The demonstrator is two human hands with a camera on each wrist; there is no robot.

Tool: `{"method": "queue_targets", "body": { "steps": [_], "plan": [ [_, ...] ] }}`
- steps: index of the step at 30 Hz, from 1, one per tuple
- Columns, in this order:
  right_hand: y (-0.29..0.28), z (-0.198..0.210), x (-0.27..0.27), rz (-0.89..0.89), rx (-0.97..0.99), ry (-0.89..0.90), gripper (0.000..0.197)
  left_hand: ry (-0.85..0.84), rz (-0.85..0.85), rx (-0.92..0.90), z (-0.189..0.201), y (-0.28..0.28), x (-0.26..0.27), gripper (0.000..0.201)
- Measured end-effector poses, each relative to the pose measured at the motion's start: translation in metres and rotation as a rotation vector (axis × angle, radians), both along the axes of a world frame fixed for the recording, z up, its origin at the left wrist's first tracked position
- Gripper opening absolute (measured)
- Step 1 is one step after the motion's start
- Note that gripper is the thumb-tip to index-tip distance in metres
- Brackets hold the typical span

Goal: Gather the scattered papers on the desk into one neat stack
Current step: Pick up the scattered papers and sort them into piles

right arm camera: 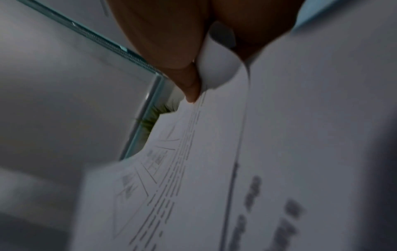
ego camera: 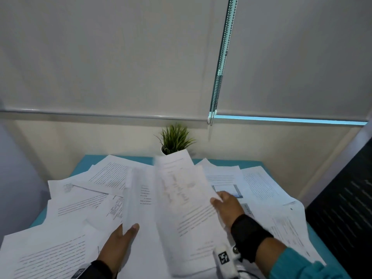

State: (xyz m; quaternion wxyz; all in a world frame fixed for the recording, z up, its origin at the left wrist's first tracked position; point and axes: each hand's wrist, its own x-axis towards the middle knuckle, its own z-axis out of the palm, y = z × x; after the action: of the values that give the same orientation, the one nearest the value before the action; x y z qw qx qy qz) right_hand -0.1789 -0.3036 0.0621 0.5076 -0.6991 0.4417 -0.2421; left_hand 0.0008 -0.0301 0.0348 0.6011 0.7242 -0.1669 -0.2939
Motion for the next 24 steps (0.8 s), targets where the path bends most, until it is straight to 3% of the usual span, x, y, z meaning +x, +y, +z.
{"method": "queue_targets", "body": {
  "steps": [4,6,9,11,12,13,16,20,22,24],
  "plan": [
    [0.036,-0.015,0.011,0.07,0.099,0.093,0.035,0.093,0.058,-0.108,0.007,-0.001,-0.002,0.059],
    [0.047,-0.014,0.015,0.089,0.157,0.103,0.03,0.148,0.029,-0.174,0.015,-0.002,-0.003,0.075],
    [0.064,-0.015,0.02,0.202,0.19,0.132,0.028,0.047,-0.069,-0.156,0.015,-0.001,-0.005,0.054],
    [0.075,-0.004,0.018,0.411,0.156,0.233,0.01,-0.091,-0.083,-0.056,0.008,0.001,-0.003,0.045],
    [0.068,-0.003,0.016,0.465,0.117,0.292,0.016,-0.12,-0.077,-0.004,0.003,0.001,-0.001,0.045],
    [0.062,0.006,0.014,0.461,0.039,0.304,0.023,-0.154,-0.092,0.024,0.002,0.001,0.0,0.046],
    [0.0,0.014,0.006,0.114,-0.233,0.339,0.018,-0.177,-0.105,0.068,0.002,0.002,0.003,0.048],
    [-0.09,0.013,-0.023,-0.206,-0.135,0.701,0.092,-0.17,-0.131,0.068,0.006,0.002,0.0,0.066],
    [-0.115,0.01,-0.037,-0.209,-0.074,0.843,0.113,-0.189,-0.134,0.091,0.011,0.001,-0.002,0.076],
    [-0.132,0.003,-0.04,-0.187,-0.024,0.836,0.12,-0.188,-0.116,0.106,0.011,-0.001,-0.003,0.068]
  ]
}}
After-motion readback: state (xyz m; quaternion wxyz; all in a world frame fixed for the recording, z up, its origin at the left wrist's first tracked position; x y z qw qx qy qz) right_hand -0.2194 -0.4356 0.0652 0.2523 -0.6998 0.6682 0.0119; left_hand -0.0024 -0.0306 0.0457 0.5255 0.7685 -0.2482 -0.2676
